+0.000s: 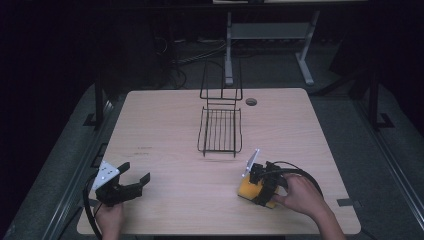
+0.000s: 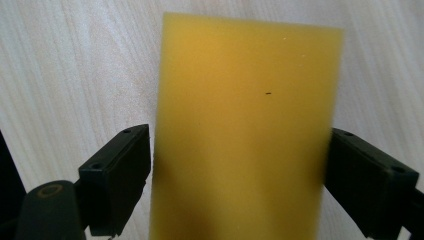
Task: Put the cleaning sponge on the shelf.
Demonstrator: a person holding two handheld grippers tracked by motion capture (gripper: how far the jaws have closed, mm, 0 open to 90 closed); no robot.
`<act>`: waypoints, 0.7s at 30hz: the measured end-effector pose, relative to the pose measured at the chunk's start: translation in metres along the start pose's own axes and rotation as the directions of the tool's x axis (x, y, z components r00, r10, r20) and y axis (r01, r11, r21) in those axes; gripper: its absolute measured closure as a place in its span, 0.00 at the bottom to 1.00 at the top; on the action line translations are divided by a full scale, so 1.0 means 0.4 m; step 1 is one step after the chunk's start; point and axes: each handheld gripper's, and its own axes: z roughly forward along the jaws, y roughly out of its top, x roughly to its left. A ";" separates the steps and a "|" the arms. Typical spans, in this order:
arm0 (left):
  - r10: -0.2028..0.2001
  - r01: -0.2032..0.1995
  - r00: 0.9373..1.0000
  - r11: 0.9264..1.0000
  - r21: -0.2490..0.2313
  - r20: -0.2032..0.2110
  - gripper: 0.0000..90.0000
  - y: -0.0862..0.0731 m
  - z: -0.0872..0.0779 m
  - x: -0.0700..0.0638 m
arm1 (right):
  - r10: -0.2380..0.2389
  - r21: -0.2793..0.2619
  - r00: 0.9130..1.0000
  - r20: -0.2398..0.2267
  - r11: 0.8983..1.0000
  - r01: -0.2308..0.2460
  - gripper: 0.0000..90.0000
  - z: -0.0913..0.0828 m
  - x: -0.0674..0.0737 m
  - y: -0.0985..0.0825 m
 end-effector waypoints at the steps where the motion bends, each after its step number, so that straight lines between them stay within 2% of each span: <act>1: 0.000 0.000 1.000 1.000 0.000 -0.001 0.14 0.000 0.000 0.000 | -0.004 0.001 1.000 0.000 1.000 0.004 0.16 0.003 0.000 0.001; 21: -0.004 0.004 1.000 1.000 -0.001 -0.001 0.14 -0.001 -0.002 0.003 | -0.018 0.037 1.000 0.021 0.999 0.018 0.18 0.035 0.002 0.006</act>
